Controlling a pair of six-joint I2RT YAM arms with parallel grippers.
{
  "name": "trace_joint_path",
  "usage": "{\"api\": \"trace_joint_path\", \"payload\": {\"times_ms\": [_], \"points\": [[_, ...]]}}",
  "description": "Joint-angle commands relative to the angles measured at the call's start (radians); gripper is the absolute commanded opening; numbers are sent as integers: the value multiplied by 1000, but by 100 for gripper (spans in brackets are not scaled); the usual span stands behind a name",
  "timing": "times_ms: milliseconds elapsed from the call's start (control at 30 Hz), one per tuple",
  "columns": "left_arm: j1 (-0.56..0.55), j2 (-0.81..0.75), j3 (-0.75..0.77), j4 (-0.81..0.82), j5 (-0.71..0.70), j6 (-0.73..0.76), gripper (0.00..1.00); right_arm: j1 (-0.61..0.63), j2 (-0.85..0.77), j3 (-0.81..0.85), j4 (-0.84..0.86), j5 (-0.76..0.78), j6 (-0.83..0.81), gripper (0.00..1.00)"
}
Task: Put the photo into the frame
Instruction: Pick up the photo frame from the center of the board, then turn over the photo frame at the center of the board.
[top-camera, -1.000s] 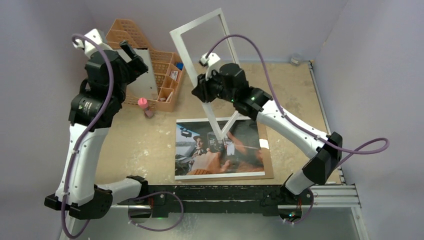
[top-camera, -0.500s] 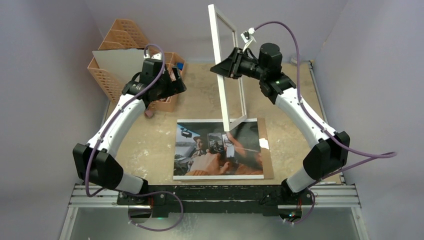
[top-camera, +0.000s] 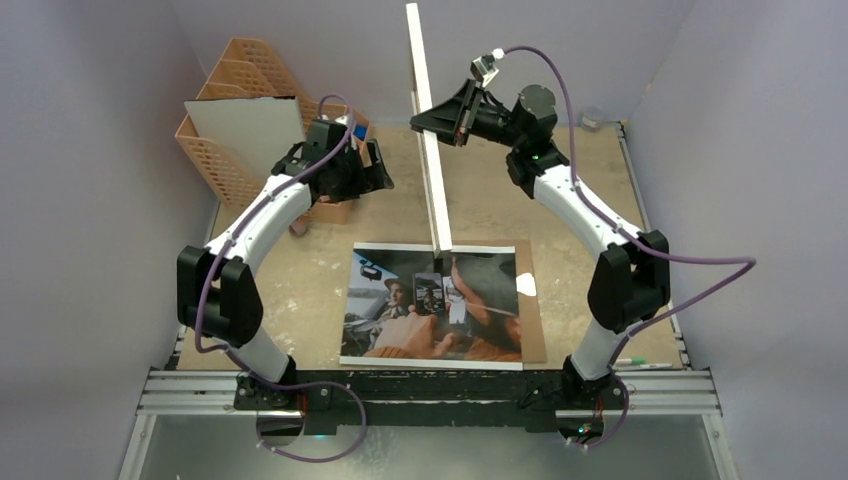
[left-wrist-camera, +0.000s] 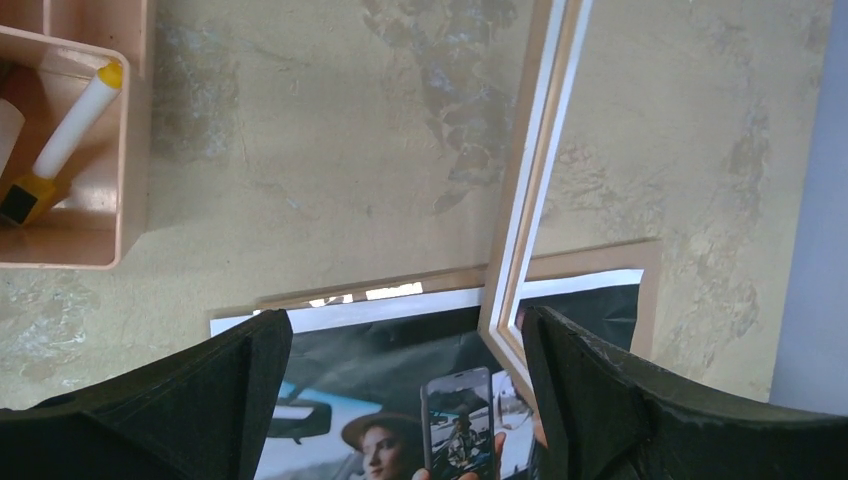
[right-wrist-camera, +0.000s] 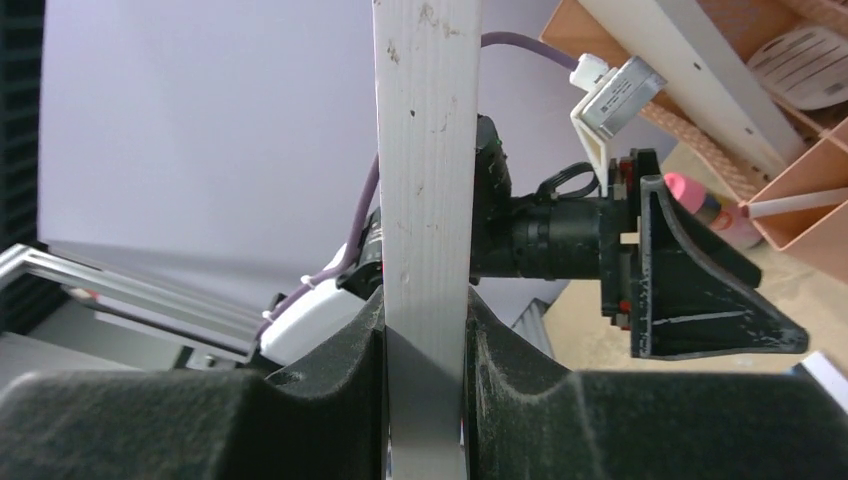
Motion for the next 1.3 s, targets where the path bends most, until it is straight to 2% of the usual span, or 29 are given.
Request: {"api": "trace_joint_path", "payload": {"times_ms": [0,167,300,500,733,933,1000,1200,1267], "points": [[16,10,46,43,11,21,89,2,-10,23,253,-15,202,0],[25,51,36,69,7,4,89,-2,10,-67,309,-12,271,0],[24,101,40,96,37,-12,89,-32,66,-91,431,-50,367,0],[23,167,29,170,65,-65,88,-128,126,-206,737,-145,573,0],[3,206,3,307,42,-132,87,-256,138,-308,726,-247,511,20],[-43,341,67,323,32,-136,87,-349,103,-424,619,-276,346,38],[-52,378,85,331,29,-141,87,-381,85,-449,532,-273,276,40],[-59,500,191,310,10,-148,86,-500,37,-386,-35,-191,-158,51],[-60,534,219,297,-5,-144,86,-519,49,-379,-79,-183,-197,53]]}}
